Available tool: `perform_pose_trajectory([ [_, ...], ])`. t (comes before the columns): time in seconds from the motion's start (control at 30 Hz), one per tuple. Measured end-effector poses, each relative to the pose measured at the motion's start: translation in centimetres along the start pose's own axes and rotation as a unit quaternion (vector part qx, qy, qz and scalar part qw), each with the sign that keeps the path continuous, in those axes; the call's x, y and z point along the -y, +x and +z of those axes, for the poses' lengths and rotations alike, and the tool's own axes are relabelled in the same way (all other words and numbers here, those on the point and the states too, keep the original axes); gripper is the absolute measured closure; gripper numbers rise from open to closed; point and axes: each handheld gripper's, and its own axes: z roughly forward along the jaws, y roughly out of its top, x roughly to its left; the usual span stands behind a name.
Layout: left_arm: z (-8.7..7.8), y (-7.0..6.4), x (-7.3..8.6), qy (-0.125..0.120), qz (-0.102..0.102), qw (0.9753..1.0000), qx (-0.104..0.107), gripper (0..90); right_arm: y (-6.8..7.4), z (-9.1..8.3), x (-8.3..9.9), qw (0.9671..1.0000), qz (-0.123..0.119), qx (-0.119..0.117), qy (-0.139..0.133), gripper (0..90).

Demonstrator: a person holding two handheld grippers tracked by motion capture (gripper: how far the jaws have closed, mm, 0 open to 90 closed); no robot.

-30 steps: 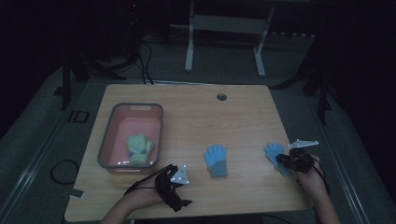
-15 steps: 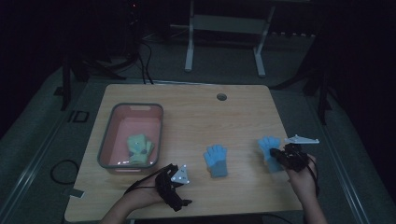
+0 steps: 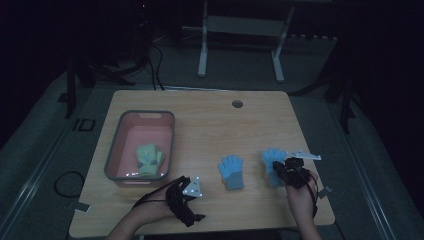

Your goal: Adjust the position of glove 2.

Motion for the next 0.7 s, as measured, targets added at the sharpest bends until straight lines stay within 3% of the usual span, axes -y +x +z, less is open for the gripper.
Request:
perform_pose_trajectory([
  [0.13, 0.0, 0.0, 0.1, -0.006, -0.003, 1.0000, -0.001, 4.3, 0.4, 1.9, 1.1, 0.9997, 0.003, 0.002, 0.026, 85.0],
  [0.37, 0.0, 0.0, 0.1, -0.005, 0.002, 1.0000, -0.001, 4.3, -0.1, 3.9, 1.7, 0.9988, 0.014, 0.014, 0.044, 82.9],
  [0.53, 0.1, 0.0, 0.1, -0.004, 0.000, 1.0000, 0.002, 4.4, -0.1, 4.1, 1.6, 0.9987, 0.011, 0.016, 0.047, 80.9],
  [0.6, 0.0, 0.0, 0.1, -0.005, -0.002, 1.0000, 0.001, 4.4, -0.3, 4.0, 1.5, 0.9988, 0.018, 0.007, 0.046, 76.2],
  [0.7, 0.0, 0.0, 0.2, -0.006, -0.003, 1.0000, 0.002, 4.4, -0.3, 3.6, 1.2, 0.9991, 0.009, 0.005, 0.041, 71.2],
])
